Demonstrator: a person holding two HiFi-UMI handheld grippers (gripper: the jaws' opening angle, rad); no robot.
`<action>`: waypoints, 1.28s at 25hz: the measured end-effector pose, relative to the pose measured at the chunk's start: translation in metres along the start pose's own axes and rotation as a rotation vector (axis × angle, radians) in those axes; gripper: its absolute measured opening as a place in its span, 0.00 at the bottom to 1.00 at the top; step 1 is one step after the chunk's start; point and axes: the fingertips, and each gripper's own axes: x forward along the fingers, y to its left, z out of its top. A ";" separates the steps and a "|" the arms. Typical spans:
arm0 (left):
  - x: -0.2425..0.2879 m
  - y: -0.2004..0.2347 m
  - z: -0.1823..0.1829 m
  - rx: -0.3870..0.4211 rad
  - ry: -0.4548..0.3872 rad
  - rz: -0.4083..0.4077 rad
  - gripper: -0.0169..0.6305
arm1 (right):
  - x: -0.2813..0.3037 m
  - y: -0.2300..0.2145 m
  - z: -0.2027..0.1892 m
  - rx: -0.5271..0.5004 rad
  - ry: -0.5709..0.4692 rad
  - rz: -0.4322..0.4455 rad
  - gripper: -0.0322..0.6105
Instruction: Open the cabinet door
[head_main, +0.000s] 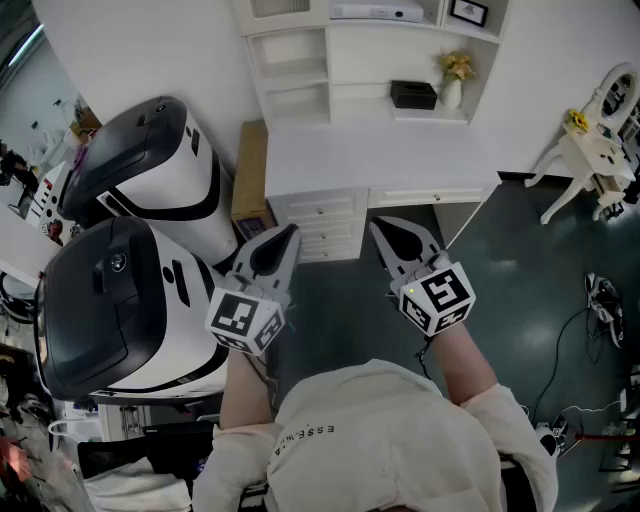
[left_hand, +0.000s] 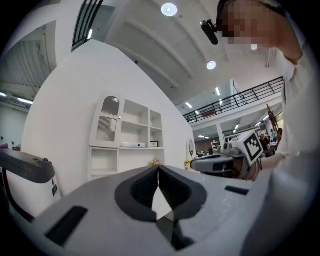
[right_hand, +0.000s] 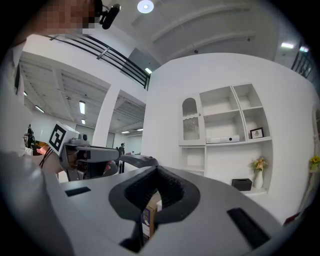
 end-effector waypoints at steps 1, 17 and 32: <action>0.000 0.001 0.000 0.002 0.001 0.004 0.03 | 0.000 0.000 0.000 0.001 0.001 -0.001 0.07; -0.020 0.020 0.016 0.068 -0.060 -0.070 0.10 | 0.017 0.022 0.004 0.081 -0.032 -0.063 0.07; 0.005 0.088 0.017 0.104 -0.057 -0.008 0.34 | 0.072 0.002 -0.011 0.032 0.007 -0.060 0.07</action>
